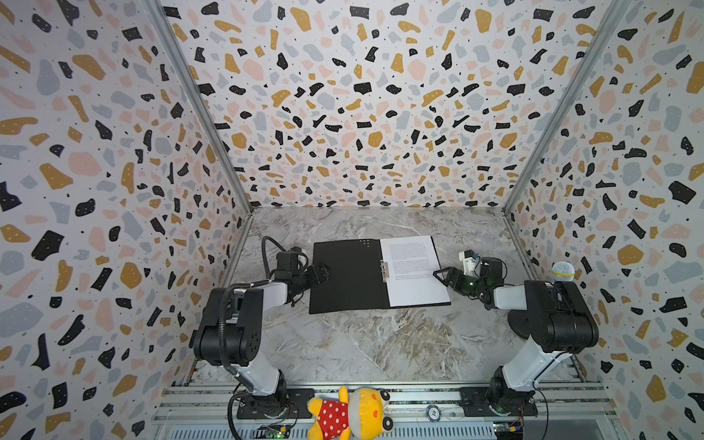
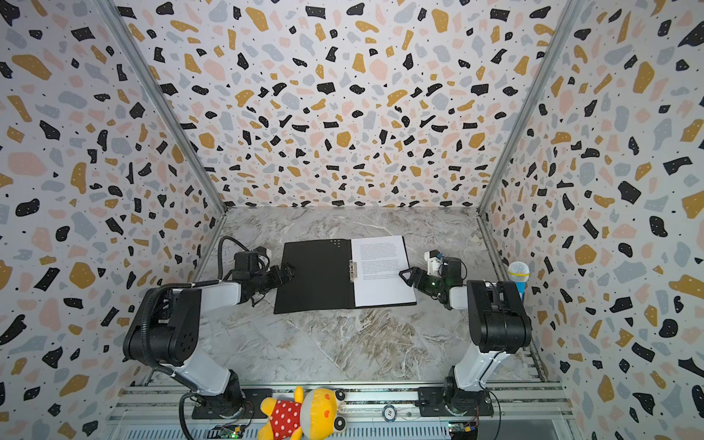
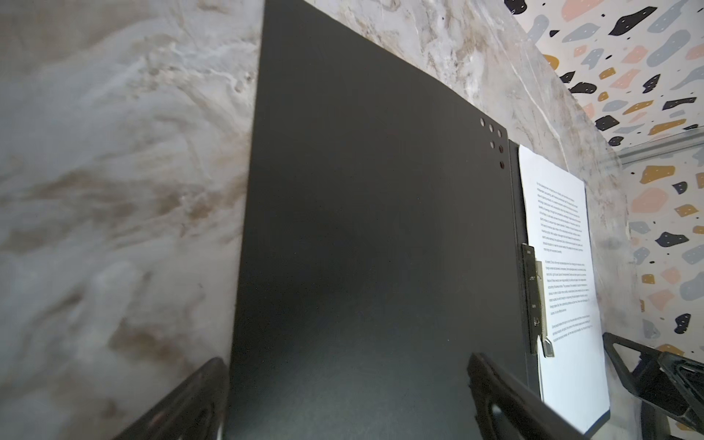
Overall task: Put the files into the folder
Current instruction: 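Grasp the black folder cover edge with the left gripper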
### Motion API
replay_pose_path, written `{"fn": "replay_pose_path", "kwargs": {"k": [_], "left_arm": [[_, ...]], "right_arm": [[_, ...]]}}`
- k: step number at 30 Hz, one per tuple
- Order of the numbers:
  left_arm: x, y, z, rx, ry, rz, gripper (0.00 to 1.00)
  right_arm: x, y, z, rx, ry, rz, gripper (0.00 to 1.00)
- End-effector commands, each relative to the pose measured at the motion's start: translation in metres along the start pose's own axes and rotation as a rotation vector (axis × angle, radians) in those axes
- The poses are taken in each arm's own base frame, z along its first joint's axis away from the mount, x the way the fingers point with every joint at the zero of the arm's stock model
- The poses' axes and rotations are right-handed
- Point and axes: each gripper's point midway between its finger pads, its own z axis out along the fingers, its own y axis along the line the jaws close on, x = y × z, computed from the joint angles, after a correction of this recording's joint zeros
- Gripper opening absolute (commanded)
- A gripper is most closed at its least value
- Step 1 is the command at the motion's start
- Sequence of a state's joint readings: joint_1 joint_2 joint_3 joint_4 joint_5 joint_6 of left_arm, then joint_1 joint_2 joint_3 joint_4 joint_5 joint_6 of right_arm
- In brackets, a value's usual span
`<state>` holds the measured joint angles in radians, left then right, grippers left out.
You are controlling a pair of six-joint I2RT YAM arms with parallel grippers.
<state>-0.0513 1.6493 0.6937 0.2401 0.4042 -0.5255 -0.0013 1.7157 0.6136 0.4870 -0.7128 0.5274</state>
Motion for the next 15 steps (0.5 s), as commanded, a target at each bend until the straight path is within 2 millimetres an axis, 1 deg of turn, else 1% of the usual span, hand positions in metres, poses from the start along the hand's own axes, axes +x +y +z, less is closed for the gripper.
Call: {"fn": "replay_pose_path", "kwargs": {"k": [1,6,8,15], "left_arm": [[0.048,0.000,0.005,0.050,0.163,-0.097,1.00],[0.038,-0.020,-0.003,0.137,0.134,-0.118,1.00],[0.031,-0.030,-0.007,0.179,0.106,-0.117,1.00],[0.019,-0.055,-0.017,0.312,0.062,-0.166,1.00]], "right_arm": [[0.053,-0.021,-0.001,0.062,0.146,0.147,0.83],[0.056,-0.020,-0.003,0.067,0.147,0.150,0.83],[0.057,-0.021,-0.003,0.067,0.147,0.152,0.83],[0.058,-0.021,-0.003,0.079,0.151,0.153,0.82]]}}
